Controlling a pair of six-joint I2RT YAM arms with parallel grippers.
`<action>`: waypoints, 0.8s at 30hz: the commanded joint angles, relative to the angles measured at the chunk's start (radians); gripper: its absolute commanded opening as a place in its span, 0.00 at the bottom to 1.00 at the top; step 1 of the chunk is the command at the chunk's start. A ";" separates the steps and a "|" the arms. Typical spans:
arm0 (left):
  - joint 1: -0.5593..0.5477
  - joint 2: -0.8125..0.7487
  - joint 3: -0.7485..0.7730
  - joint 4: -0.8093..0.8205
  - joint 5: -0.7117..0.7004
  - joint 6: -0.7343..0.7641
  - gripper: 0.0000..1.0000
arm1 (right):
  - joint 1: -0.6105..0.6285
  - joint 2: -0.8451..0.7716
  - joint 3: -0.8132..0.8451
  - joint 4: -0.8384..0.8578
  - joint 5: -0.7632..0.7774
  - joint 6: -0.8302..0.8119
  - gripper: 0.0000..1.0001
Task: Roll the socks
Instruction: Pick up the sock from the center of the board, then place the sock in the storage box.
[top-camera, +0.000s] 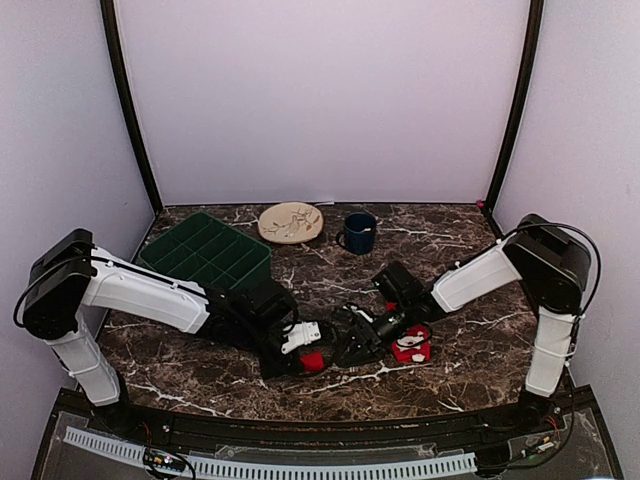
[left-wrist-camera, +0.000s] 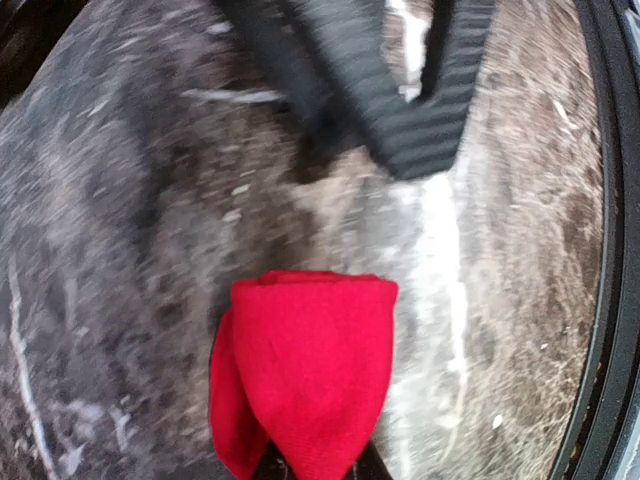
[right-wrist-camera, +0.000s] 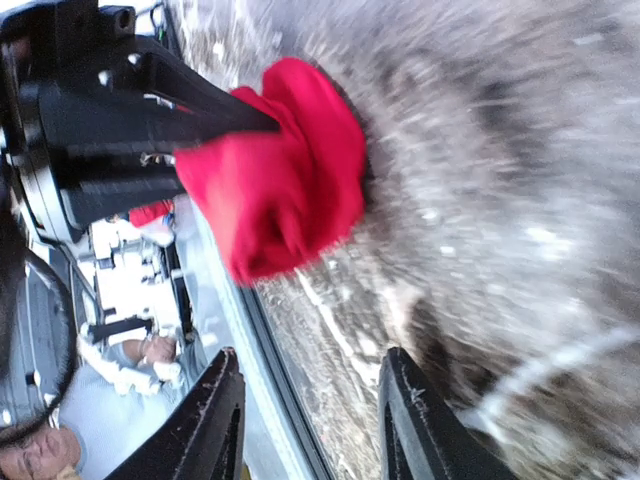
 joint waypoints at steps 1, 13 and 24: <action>0.057 -0.078 0.012 -0.062 0.000 -0.094 0.05 | -0.028 -0.063 -0.023 0.081 0.070 0.043 0.43; 0.188 -0.206 0.178 -0.212 -0.177 -0.171 0.00 | -0.038 -0.140 -0.017 0.097 0.207 0.025 0.43; 0.379 -0.277 0.304 -0.313 -0.554 -0.088 0.00 | -0.034 -0.178 -0.002 0.161 0.272 0.022 0.43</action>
